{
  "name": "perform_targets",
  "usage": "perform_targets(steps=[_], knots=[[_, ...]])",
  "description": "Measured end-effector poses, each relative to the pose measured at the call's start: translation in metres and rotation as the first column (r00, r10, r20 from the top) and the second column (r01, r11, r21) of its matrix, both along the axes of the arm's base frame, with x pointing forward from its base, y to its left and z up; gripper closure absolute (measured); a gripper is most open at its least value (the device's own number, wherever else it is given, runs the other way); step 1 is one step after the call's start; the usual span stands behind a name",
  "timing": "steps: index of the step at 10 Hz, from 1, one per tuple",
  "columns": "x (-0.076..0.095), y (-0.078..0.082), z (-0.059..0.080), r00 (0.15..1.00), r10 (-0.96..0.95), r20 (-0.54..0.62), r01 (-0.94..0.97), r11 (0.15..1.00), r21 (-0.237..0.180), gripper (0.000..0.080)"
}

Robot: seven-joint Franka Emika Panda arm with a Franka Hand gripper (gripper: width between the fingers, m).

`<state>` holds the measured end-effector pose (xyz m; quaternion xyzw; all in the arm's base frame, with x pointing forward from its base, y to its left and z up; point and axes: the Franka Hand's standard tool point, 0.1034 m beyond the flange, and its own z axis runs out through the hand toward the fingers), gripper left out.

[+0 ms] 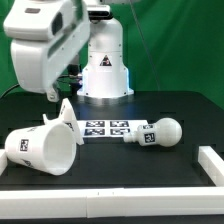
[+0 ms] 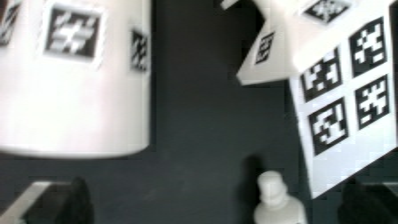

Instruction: Assemble lamp

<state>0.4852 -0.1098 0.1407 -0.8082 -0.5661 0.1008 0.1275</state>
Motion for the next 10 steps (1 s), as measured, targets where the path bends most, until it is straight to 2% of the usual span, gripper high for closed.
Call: perform_targets(steps=[1,5,6,7,8,9,10], knots=[[-0.008,-0.007,-0.002,1.000,-0.013,0.028,0.012,1.000,0.005,0.0100],[-0.009,-0.008,-0.005,0.999,-0.017,0.037,0.017,1.000,0.002,0.0100],[-0.008,-0.011,-0.008,0.997,0.034,0.069,-0.035,0.999,0.023,0.0100],[-0.014,-0.020,-0.015,0.988,0.088,0.129,-0.097,0.993,0.062,0.0100],[-0.021,-0.029,-0.017,0.970,0.175,0.166,-0.191,0.978,0.082,0.0100],[-0.026,-0.036,-0.019,0.939,0.266,0.220,-0.292,0.951,0.097,0.0100],[-0.033,-0.040,-0.021,0.897,0.331,0.292,-0.380,0.916,0.130,0.0100]])
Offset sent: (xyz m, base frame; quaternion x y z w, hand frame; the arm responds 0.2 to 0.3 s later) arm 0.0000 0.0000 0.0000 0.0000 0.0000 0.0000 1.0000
